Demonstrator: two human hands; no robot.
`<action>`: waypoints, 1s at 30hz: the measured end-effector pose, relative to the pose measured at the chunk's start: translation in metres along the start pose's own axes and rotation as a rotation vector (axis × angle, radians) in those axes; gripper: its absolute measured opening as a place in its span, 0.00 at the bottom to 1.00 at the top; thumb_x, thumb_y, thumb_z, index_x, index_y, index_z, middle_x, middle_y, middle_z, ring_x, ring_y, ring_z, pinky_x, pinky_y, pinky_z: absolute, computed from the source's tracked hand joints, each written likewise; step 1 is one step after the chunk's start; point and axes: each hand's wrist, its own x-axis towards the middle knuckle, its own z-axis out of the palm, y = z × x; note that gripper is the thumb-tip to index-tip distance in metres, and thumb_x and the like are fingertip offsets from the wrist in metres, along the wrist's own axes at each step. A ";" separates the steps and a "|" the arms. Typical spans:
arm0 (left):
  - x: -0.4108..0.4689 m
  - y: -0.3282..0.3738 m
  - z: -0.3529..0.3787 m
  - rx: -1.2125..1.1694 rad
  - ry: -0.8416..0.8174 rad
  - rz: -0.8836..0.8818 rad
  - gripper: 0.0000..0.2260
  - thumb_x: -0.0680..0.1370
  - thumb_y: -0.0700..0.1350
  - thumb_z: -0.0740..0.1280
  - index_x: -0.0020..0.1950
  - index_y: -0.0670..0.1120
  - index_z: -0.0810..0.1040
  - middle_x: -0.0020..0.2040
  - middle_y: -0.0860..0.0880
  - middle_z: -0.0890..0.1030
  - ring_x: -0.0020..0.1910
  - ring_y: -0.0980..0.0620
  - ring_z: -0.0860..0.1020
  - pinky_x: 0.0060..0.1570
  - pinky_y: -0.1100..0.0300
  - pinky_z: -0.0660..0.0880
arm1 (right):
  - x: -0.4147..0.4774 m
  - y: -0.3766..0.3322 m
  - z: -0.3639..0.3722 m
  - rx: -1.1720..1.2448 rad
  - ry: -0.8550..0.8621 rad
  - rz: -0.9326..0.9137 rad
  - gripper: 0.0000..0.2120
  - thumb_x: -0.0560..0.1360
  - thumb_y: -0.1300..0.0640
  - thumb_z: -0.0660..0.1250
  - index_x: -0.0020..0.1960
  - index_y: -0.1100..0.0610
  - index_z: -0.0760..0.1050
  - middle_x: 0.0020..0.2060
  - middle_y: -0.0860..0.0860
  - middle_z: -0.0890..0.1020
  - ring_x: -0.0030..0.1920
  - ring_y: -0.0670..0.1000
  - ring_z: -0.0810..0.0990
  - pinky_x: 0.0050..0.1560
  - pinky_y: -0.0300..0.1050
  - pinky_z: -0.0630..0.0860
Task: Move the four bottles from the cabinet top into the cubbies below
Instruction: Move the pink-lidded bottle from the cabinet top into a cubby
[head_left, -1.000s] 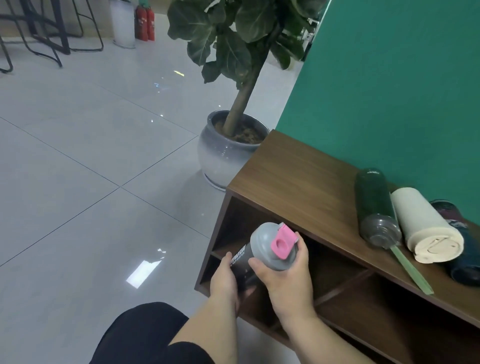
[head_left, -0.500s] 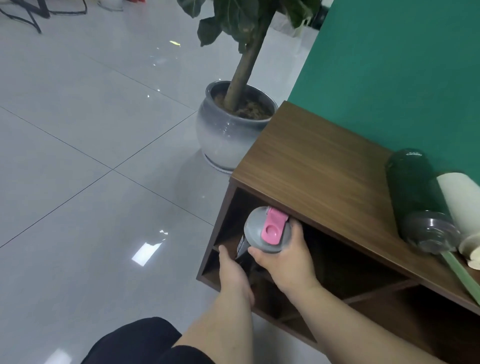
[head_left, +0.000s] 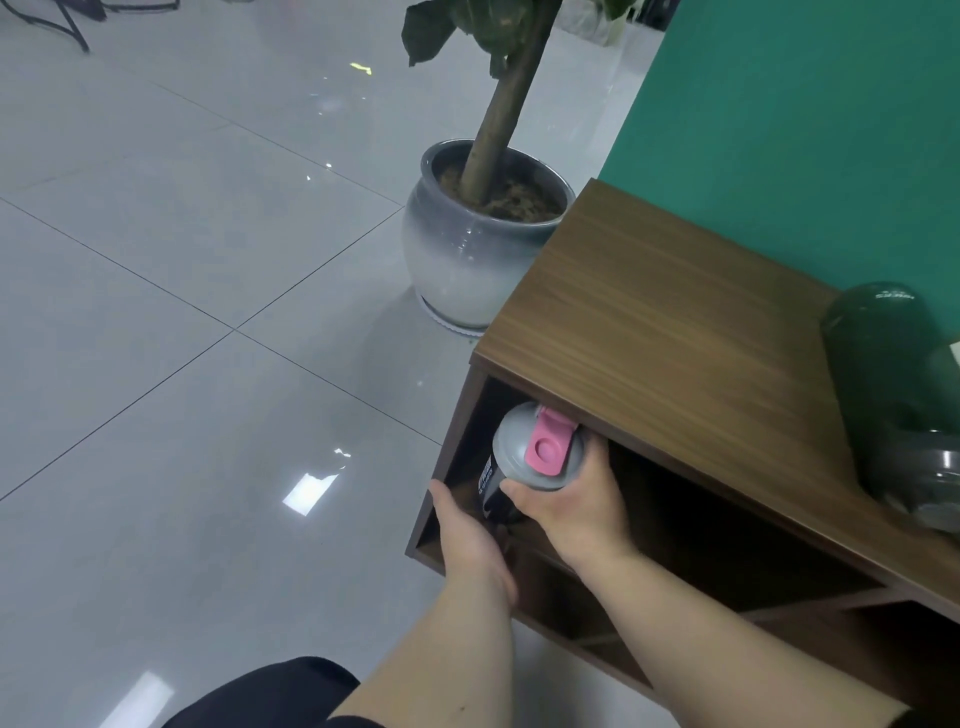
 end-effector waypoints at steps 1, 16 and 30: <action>0.001 0.000 0.000 0.005 0.006 0.004 0.41 0.71 0.75 0.56 0.75 0.48 0.72 0.75 0.45 0.72 0.75 0.44 0.69 0.74 0.48 0.65 | 0.000 0.000 0.001 0.010 0.006 -0.004 0.47 0.52 0.46 0.85 0.66 0.45 0.66 0.62 0.47 0.79 0.63 0.49 0.80 0.65 0.51 0.78; 0.004 -0.002 -0.003 0.097 0.020 0.070 0.36 0.76 0.71 0.54 0.75 0.48 0.71 0.73 0.43 0.74 0.71 0.43 0.73 0.73 0.47 0.66 | 0.001 0.001 -0.004 0.014 -0.020 0.035 0.48 0.56 0.53 0.86 0.70 0.50 0.66 0.66 0.48 0.77 0.65 0.48 0.77 0.67 0.44 0.73; -0.078 -0.021 -0.005 0.674 -0.175 -0.119 0.26 0.82 0.60 0.54 0.63 0.42 0.79 0.45 0.37 0.88 0.33 0.38 0.86 0.61 0.35 0.65 | -0.116 -0.017 -0.139 -0.034 -0.081 -0.221 0.27 0.71 0.62 0.73 0.64 0.39 0.74 0.53 0.39 0.84 0.54 0.46 0.82 0.56 0.33 0.74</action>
